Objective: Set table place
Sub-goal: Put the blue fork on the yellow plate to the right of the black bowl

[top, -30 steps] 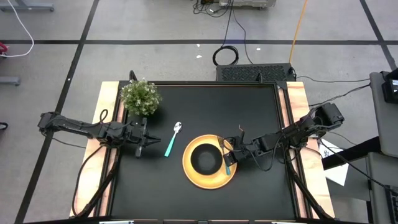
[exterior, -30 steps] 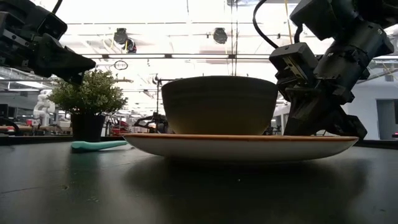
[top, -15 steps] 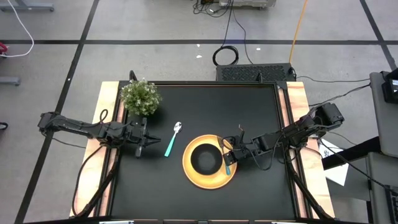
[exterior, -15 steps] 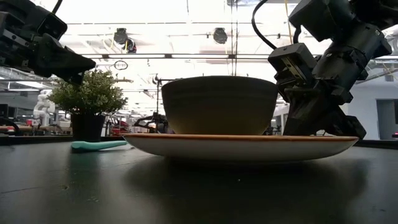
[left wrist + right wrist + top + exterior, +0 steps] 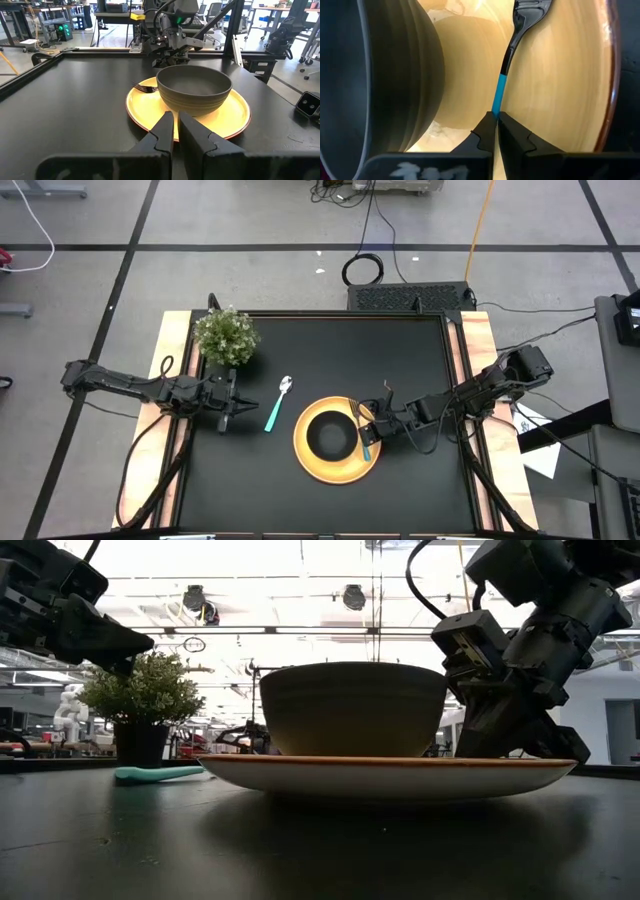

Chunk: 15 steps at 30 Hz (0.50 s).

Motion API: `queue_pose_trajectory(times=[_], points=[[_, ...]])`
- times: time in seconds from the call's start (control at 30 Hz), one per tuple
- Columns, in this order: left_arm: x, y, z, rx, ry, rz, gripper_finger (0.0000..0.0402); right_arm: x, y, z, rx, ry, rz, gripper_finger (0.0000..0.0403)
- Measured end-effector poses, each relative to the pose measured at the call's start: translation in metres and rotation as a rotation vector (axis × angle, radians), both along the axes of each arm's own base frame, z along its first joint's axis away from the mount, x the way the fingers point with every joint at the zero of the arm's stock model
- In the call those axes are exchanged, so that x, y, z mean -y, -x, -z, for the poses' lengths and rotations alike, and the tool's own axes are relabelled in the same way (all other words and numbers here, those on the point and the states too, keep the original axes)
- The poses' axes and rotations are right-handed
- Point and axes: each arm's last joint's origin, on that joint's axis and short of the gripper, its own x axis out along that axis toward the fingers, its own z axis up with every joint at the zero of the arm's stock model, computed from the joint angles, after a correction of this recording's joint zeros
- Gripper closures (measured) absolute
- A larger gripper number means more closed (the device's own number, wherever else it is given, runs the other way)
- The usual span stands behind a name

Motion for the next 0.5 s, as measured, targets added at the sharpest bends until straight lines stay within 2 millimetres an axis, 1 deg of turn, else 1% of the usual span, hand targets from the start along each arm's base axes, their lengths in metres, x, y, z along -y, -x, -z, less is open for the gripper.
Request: queue_pose_trajectory(times=[0.27, 0.5], points=[[0.0, 0.0, 0.0, 0.0, 0.0, 0.0, 0.0371, 0.0003, 0.0001, 0.0001, 0.001, 0.007, 0.005, 0.0353], [0.0, 0.0, 0.0, 0.0, 0.0, 0.0, 0.0371, 0.0003, 0.0001, 0.0001, 0.001, 0.007, 0.005, 0.0349]])
